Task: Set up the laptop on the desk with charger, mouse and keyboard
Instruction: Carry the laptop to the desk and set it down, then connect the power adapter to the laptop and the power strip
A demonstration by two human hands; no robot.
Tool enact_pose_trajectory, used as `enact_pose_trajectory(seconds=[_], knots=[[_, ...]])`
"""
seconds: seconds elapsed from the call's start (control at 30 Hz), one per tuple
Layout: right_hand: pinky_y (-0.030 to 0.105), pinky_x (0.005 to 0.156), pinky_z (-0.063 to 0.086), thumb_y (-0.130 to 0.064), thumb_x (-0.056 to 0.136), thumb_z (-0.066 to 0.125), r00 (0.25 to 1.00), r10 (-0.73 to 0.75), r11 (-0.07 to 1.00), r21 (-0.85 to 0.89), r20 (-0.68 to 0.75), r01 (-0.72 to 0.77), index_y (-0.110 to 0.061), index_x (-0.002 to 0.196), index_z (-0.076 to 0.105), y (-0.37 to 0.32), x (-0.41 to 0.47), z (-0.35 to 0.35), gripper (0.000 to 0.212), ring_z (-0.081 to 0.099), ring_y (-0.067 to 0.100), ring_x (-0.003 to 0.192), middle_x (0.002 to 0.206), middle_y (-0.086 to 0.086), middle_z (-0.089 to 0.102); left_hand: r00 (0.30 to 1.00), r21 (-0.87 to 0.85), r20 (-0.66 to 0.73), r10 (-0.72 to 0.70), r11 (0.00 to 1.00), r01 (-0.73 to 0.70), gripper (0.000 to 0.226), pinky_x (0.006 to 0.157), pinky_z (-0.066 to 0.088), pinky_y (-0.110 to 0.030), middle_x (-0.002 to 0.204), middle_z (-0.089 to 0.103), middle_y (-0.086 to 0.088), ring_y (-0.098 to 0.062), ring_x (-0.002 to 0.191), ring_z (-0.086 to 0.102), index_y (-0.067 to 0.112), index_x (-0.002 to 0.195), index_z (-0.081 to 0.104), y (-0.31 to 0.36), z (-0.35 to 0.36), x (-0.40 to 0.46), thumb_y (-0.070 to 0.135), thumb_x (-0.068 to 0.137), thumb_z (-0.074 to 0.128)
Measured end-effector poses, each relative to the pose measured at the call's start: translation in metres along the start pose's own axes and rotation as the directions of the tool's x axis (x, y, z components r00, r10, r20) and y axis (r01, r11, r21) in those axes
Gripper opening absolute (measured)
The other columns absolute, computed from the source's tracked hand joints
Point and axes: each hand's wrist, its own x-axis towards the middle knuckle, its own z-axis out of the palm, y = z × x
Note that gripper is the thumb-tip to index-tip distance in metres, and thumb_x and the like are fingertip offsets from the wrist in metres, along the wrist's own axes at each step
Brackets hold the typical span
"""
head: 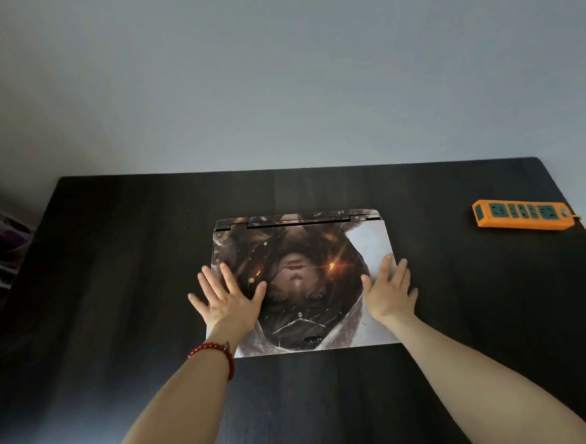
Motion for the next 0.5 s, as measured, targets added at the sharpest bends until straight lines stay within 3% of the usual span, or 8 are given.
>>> enact_pose_trajectory(seconds=[0.13,0.23,0.3,0.43,0.5], knots=[[0.052,0.114,0.012,-0.043,0.096,0.027,0.976,-0.204,0.972,-0.132,-0.08,0.192,-0.016,0.146,0.012,-0.008,-0.037,-0.001,0.058,0.004,0.032,0.144,0.156,0.014,0.003,0.99,-0.065,-0.047,0.135,0.988,-0.138,0.072,0.112,0.0,-0.058,0.156,-0.005,-0.01,-0.029,0.143,-0.008,0.022,0.146,0.003,-0.002,-0.009,-0.025,0.06,0.089,0.026],[0.041,0.114,0.025,-0.031,0.096,0.039,0.925,-0.368,0.922,0.089,-0.093,0.376,-0.016,0.139,0.034,-0.021,-0.078,0.001,0.046,0.029,0.025,0.138,0.148,0.009,0.034,0.98,-0.227,-0.159,0.124,0.961,-0.158,0.061,0.113,0.002,-0.054,0.155,0.011,-0.009,-0.027,0.144,0.002,0.023,0.143,0.02,-0.016,-0.016,-0.071,0.047,0.09,0.04],[0.031,0.107,0.035,-0.024,0.095,0.044,0.868,-0.486,0.833,0.243,-0.108,0.497,-0.015,0.131,0.047,-0.031,-0.11,0.006,0.037,0.045,0.019,0.126,0.136,0.004,0.05,0.965,-0.339,-0.261,0.017,0.935,-0.108,0.054,0.115,0.012,-0.05,0.152,0.025,-0.01,-0.027,0.142,0.015,0.019,0.139,0.034,-0.037,-0.018,-0.109,0.039,0.09,0.047],[0.026,0.101,0.036,-0.019,0.095,0.042,0.735,-0.678,0.683,0.375,0.006,0.627,-0.016,0.127,0.052,-0.052,-0.166,0.023,0.033,0.05,0.015,0.121,0.13,0.001,0.056,0.912,-0.565,-0.318,-0.258,0.825,0.036,0.041,0.106,0.032,-0.043,0.138,0.047,-0.008,-0.026,0.127,0.042,0.012,0.127,0.051,-0.085,-0.013,-0.189,0.028,0.09,0.052],[0.027,0.099,0.037,-0.016,0.095,0.04,0.61,-0.785,0.6,0.386,0.113,0.701,-0.014,0.125,0.053,-0.066,-0.206,0.041,0.033,0.052,0.017,0.118,0.127,0.002,0.058,0.851,-0.63,-0.298,-0.434,0.759,0.166,0.037,0.102,0.037,-0.043,0.13,0.054,-0.008,-0.027,0.12,0.049,0.011,0.124,0.054,-0.123,-0.003,-0.245,0.026,0.09,0.053]])
